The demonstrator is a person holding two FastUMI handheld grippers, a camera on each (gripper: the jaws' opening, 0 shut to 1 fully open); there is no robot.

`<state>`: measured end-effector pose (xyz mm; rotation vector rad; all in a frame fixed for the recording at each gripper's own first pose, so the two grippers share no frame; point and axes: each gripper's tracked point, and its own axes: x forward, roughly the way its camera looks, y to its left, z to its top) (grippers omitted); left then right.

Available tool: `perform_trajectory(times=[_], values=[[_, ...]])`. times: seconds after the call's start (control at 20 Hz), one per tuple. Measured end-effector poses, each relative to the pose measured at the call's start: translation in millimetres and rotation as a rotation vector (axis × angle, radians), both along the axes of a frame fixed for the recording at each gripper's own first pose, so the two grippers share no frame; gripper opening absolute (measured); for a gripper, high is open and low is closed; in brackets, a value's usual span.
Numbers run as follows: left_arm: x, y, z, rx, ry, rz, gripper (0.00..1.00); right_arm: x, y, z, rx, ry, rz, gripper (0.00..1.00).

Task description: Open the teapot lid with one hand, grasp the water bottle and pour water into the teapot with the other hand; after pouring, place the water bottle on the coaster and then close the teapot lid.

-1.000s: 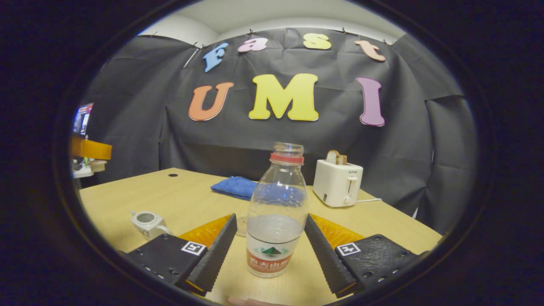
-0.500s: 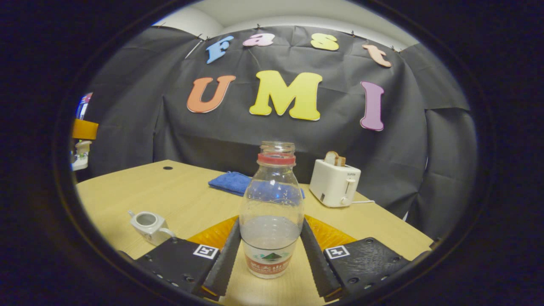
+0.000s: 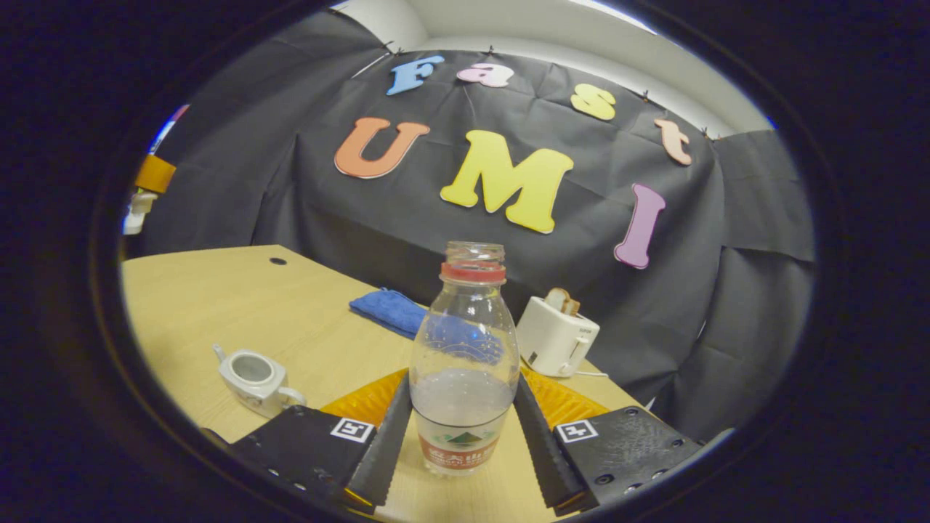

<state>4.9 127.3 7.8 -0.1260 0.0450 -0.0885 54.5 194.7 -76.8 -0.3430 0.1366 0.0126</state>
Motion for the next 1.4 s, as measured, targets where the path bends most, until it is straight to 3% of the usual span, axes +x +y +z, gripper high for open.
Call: perform_trajectory(times=[0.4, 0.65, 0.7, 0.75, 1.05, 1.4], values=[[-3.0, -6.8, 5.8, 0.023, -0.019, -0.023, 0.04, 2.2, 12.5, -9.2, -0.315, -0.009, -0.015, 0.76], [-7.9, -9.0, 12.9, 0.048, -0.045, -0.022, 0.04, 8.7, 11.3, -4.1, -0.572, -0.076, -0.030, 0.77], [-8.2, -8.7, 13.3, 0.048, -0.045, -0.023, 0.09, 9.1, 10.0, -6.0, -0.603, -0.083, -0.032, 0.77], [-7.8, -8.7, 12.3, 0.047, -0.042, -0.024, 0.04, 7.6, 9.9, -6.5, -0.640, -0.088, -0.032, 0.77], [-7.4, -4.5, 12.3, 0.031, -0.038, -0.018, 0.04, 2.4, 24.4, -3.7, -0.933, -0.193, -0.013, 0.77], [-5.2, -5.0, 8.0, 0.038, -0.019, -0.030, 0.05, -0.5, 39.1, -0.9, -1.111, -0.263, -0.014, 0.76]])
